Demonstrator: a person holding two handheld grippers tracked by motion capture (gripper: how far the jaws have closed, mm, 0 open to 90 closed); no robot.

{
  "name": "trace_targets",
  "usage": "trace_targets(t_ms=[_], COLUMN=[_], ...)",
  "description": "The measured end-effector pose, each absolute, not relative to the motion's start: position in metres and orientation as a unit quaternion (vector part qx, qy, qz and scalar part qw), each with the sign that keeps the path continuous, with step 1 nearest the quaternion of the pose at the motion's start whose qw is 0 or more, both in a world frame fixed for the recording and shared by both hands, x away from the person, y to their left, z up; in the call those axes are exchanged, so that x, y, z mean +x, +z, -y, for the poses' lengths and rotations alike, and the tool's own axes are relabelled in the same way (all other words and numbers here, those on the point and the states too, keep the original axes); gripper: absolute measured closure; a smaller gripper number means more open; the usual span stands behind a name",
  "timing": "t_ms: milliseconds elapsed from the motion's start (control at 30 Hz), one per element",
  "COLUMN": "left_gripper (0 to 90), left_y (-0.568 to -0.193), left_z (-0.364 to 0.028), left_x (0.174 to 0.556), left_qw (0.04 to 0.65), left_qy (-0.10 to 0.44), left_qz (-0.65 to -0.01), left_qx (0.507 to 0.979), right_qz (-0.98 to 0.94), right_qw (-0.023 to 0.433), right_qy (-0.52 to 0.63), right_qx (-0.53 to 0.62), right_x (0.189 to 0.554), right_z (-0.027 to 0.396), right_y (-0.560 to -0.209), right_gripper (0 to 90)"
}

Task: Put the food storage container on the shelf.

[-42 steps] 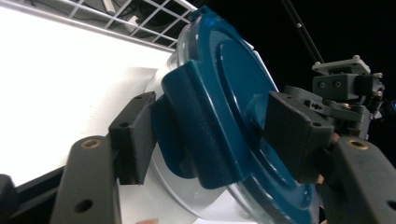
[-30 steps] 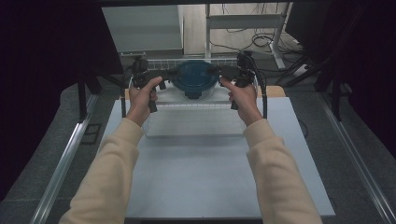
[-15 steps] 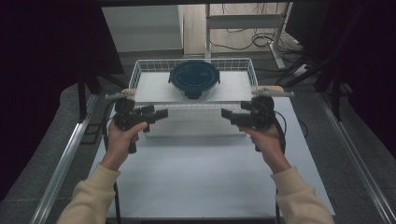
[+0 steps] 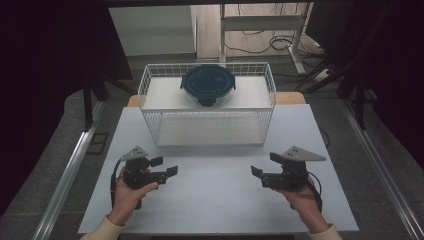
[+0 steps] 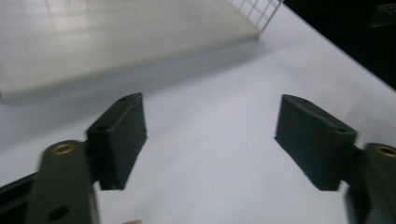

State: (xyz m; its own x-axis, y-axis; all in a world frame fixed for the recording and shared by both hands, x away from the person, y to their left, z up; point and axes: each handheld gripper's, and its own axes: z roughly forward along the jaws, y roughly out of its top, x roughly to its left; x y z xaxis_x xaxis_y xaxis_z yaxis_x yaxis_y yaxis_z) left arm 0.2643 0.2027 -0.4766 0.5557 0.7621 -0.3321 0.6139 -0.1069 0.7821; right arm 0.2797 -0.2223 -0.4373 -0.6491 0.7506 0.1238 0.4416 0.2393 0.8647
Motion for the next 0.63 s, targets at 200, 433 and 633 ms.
trace_targets(t_ms=[200,433,633], left_gripper=[25.4,24.5,24.1], left_y=[-0.493,-0.496,-0.501], left_z=[-0.196,-0.2,-0.201], left_x=[0.26,0.26,0.262], left_qw=[0.45,0.452,0.442], left_qy=[0.08,0.084,0.09], left_qz=[-0.466,-0.476,-0.484], left_qx=[0.757,0.75,0.749], right_qz=[-0.794,-0.79,-0.789], right_qw=[0.129,0.128,0.14], right_qy=[0.448,0.456,0.455], right_qx=[0.39,0.389,0.387], right_x=[0.276,0.277,0.277], right_z=[0.226,0.227,0.229], right_y=[-0.476,-0.478,-0.479], right_gripper=[18.2,19.1,18.6])
